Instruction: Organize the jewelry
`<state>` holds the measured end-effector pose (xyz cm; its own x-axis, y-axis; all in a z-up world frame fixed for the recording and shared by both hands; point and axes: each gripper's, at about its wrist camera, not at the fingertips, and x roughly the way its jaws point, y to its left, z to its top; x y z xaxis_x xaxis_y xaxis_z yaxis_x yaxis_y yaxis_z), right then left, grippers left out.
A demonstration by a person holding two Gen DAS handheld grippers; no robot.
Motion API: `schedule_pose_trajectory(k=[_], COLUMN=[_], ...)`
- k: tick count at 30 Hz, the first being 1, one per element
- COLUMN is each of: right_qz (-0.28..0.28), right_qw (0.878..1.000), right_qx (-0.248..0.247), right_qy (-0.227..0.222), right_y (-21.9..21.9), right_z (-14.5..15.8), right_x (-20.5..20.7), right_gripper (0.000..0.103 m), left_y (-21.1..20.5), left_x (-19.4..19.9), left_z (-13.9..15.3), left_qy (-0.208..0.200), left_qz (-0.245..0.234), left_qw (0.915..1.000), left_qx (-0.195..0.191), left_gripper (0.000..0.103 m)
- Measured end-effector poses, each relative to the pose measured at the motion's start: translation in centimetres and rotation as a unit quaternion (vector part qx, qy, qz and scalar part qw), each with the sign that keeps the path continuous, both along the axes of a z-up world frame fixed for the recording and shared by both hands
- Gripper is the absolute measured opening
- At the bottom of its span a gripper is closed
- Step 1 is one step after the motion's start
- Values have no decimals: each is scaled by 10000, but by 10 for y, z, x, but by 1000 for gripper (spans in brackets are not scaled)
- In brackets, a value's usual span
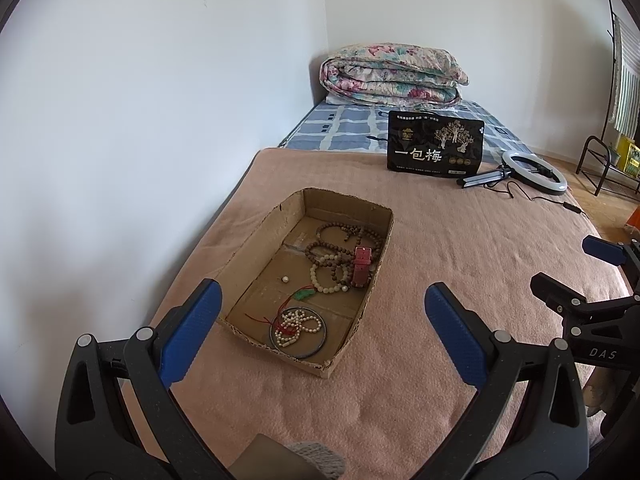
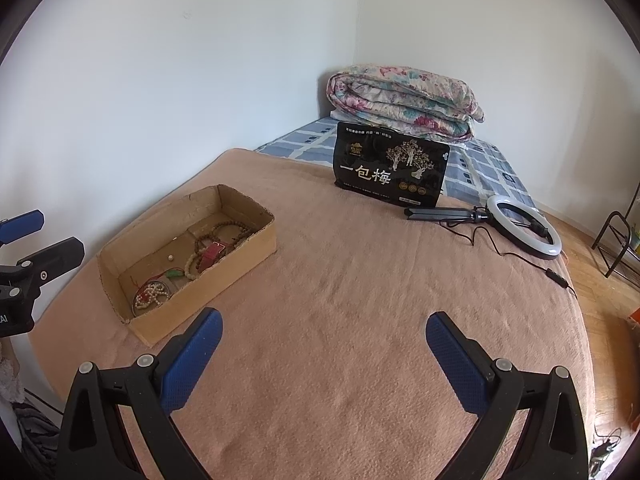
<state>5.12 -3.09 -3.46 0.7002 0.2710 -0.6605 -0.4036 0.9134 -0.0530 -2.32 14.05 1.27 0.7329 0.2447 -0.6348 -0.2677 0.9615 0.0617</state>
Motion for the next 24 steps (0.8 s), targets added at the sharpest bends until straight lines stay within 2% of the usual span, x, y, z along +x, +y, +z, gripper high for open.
schedule_pose_trajectory(k=[24], right_qz=[-10], right_qw=[10000], right_qx=[8], right_qy=[21], right_y=[0], right_z=[-3], right_x=[-1], right_gripper=[103], left_y=[1], left_x=[0], left_z=[0], left_qy=[-11], left_qz=[9], left_qw=[10000], left_qx=[-2], left_gripper=[103])
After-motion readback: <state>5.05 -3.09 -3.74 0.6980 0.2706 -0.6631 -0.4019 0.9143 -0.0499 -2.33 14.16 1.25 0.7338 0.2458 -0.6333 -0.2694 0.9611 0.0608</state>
